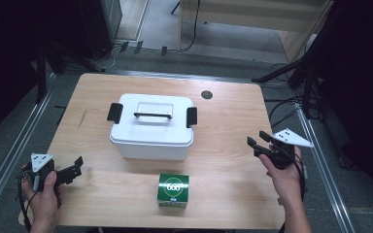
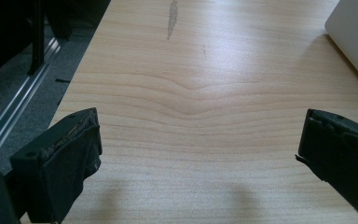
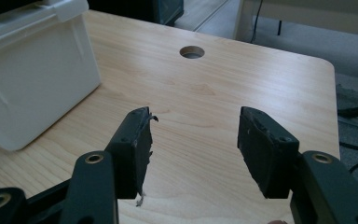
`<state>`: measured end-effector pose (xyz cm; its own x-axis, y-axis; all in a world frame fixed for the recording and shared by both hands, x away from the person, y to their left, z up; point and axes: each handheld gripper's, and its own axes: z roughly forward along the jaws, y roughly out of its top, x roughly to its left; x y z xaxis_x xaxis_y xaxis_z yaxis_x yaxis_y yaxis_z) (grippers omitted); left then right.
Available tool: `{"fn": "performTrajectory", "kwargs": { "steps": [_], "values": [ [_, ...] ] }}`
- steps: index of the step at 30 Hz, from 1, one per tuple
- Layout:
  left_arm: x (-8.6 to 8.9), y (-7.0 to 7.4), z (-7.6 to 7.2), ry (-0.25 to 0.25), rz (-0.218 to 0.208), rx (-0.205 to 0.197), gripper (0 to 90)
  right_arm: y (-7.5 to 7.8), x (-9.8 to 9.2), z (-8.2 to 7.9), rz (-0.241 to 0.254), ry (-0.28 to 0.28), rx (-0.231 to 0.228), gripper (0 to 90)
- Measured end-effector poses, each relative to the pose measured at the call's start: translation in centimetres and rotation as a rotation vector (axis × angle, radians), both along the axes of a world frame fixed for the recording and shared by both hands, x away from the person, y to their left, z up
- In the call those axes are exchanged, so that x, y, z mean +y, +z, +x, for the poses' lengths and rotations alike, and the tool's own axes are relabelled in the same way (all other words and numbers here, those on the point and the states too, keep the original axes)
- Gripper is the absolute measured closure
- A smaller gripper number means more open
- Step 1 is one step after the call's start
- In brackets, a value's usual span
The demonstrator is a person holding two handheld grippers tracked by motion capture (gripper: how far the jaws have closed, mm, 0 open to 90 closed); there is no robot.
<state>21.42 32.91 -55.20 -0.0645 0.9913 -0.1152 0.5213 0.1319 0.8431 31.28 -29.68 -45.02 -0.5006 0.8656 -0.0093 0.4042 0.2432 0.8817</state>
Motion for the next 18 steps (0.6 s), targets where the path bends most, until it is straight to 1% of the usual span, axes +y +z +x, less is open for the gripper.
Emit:
{"fn": "performTrajectory", "kwargs": {
  "steps": [1,3,5,6,7,8,9,10,11,12,13,14,15,16,17,18],
  "values": [
    [0.0,0.0,0.0,-0.001,-0.002,0.001,0.0,0.6,0.3,0.4,-0.011,0.026,0.011,47.1],
    [0.1,0.0,0.0,-0.004,0.000,0.004,0.0,1.6,0.6,1.2,-0.026,0.062,0.048,46.3],
    [0.1,0.0,0.0,-0.005,-0.001,0.005,0.0,2.5,0.9,1.8,-0.025,0.160,0.076,41.7],
    [0.1,0.0,0.1,-0.006,-0.002,0.004,0.0,2.5,0.9,1.8,-0.025,0.160,0.076,41.7],
    [0.1,0.0,0.1,-0.009,-0.001,0.008,0.0,2.9,1.1,2.1,-0.035,0.194,0.090,41.0],
    [0.1,0.0,0.1,-0.009,-0.001,0.008,0.0,3.4,1.4,2.4,-0.046,0.215,0.101,40.0],
    [0.1,0.0,0.1,-0.008,-0.003,0.004,0.0,3.8,1.7,2.8,-0.064,0.241,0.107,39.2],
    [0.1,0.0,0.1,-0.009,-0.003,0.004,0.0,4.6,2.3,3.6,-0.103,0.275,0.115,38.8],
    [0.1,0.0,0.1,-0.009,-0.003,0.004,0.0,4.6,2.3,3.6,-0.103,0.275,0.115,38.8],
    [0.1,0.0,0.1,-0.009,-0.005,0.005,0.0,4.9,2.5,3.8,-0.115,0.283,0.120,38.5],
    [0.1,0.0,0.1,-0.007,-0.006,0.004,0.0,5.2,2.8,4.2,-0.128,0.302,0.125,38.6],
    [0.1,0.0,0.1,-0.007,-0.006,0.003,0.0,5.7,3.2,4.8,-0.155,0.336,0.141,37.9],
    [0.1,0.0,0.1,-0.007,-0.006,0.003,0.0,5.7,3.2,4.8,-0.155,0.336,0.141,37.9],
    [0.1,0.0,0.1,-0.006,-0.008,0.002,0.0,6.3,3.9,5.3,-0.159,0.401,0.173,37.2],
    [0.1,0.0,0.1,-0.006,-0.008,0.002,0.0,6.3,3.9,5.3,-0.159,0.401,0.173,37.2],
    [0.1,0.0,0.1,-0.006,-0.009,0.003,0.0,7.1,4.8,5.6,-0.205,0.455,0.194,37.0]
  ]
}}
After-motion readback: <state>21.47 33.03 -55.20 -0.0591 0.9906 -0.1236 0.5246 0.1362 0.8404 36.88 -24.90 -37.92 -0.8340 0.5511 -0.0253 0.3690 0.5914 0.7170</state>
